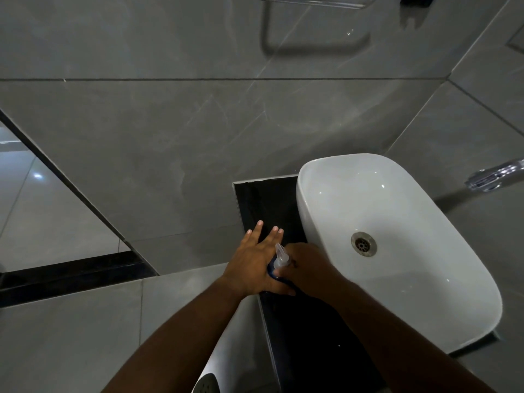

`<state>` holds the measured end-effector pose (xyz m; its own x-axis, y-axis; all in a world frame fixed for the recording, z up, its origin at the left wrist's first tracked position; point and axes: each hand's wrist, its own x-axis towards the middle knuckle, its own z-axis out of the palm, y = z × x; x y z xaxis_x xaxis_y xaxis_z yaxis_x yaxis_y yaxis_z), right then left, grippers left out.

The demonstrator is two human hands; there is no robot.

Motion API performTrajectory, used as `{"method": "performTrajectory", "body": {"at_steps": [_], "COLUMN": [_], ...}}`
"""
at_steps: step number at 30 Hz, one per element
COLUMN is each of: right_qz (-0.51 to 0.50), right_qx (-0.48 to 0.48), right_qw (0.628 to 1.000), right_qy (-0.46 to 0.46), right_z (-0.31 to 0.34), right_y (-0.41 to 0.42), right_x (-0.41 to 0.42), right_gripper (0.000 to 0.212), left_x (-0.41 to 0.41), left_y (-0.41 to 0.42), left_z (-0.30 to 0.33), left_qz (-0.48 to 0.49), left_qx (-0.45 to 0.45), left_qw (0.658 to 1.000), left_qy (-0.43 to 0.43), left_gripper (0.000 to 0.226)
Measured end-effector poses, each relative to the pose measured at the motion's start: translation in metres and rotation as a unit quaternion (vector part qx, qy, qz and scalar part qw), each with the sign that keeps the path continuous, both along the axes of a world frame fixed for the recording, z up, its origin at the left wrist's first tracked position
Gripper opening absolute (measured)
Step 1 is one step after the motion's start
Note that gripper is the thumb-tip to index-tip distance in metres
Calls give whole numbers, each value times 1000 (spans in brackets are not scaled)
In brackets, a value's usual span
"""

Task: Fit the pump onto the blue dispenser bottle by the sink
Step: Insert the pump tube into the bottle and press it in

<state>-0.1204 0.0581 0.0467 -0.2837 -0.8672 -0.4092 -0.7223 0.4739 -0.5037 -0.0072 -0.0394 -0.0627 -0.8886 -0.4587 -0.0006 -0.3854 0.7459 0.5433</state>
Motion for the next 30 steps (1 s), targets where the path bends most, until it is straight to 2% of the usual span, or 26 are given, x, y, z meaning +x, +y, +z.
{"method": "performTrajectory", "body": {"at_steps": [5,7,18,23,27,30], "right_qz": [37,33,7,6,59,84], "right_qx": [40,42,-90,-53,-44,-74], "right_qw": [999,998,996,998,997,993], "right_qy": [-3,-20,17,-16,-9,22], "right_z": [1,3,-21,-10,6,14], "right_y": [-3,-3,4,4,5,6], "right_x": [1,-2,-1,-6,-14,-18], "right_gripper": [45,43,17,23,44,38], "left_x": [-1,-1,0,-1,-1,-1], "left_y": [-2,-2,-4,-2,0,0], "left_z": [4,4,1,4,2,1], "left_qz": [-13,-13,-14,-12,-1,-3], "left_qx": [-10,-16,-18,-23,-1,4], "left_qw": [1000,1000,1000,1000,1000,1000], "left_qy": [2,-4,-2,-4,-5,-6], "left_gripper": [129,130,131,132,131,128]}}
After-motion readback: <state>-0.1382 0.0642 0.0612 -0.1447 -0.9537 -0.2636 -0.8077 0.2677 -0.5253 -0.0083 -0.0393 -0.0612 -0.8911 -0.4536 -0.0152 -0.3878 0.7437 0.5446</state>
